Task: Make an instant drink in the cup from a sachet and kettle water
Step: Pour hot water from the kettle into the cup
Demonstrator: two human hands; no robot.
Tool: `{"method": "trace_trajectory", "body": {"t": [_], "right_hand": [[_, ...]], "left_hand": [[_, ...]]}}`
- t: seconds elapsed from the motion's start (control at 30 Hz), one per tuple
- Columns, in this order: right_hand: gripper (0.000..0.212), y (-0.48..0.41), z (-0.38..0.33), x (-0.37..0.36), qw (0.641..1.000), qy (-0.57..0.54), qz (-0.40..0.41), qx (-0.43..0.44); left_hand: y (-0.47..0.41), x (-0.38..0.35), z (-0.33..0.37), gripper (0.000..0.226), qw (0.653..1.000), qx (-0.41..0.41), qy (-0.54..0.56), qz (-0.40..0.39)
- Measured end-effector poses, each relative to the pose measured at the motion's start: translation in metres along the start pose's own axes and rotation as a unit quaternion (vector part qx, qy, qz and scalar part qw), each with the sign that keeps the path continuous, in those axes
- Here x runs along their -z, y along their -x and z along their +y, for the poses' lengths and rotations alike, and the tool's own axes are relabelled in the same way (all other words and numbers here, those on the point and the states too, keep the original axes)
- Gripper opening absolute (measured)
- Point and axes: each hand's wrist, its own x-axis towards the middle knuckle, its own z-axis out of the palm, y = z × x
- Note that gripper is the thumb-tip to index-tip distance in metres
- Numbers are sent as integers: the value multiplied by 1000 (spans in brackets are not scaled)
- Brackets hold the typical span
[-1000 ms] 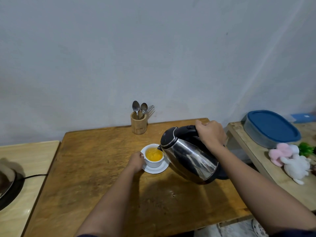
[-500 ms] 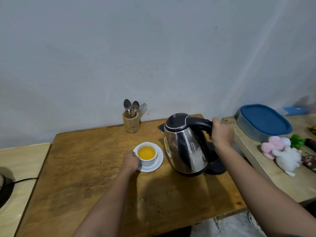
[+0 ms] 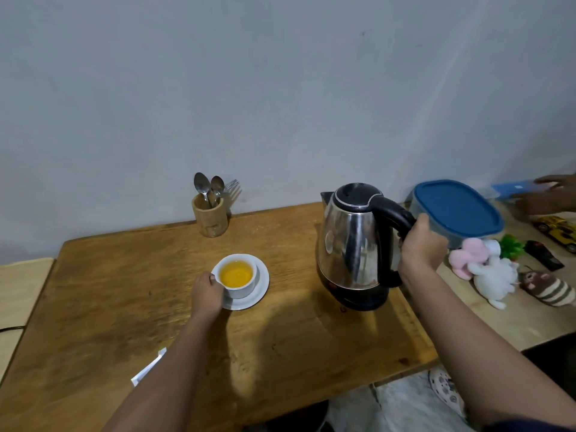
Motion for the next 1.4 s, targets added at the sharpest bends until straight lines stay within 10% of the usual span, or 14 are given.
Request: {"method": "trace_trajectory", "body": {"t": [1.4], "right_hand": [[39,-50,58,39,996,-76,-54,6]], "left_hand": [[4,-9,-8,30,998,-13,65,11]]}}
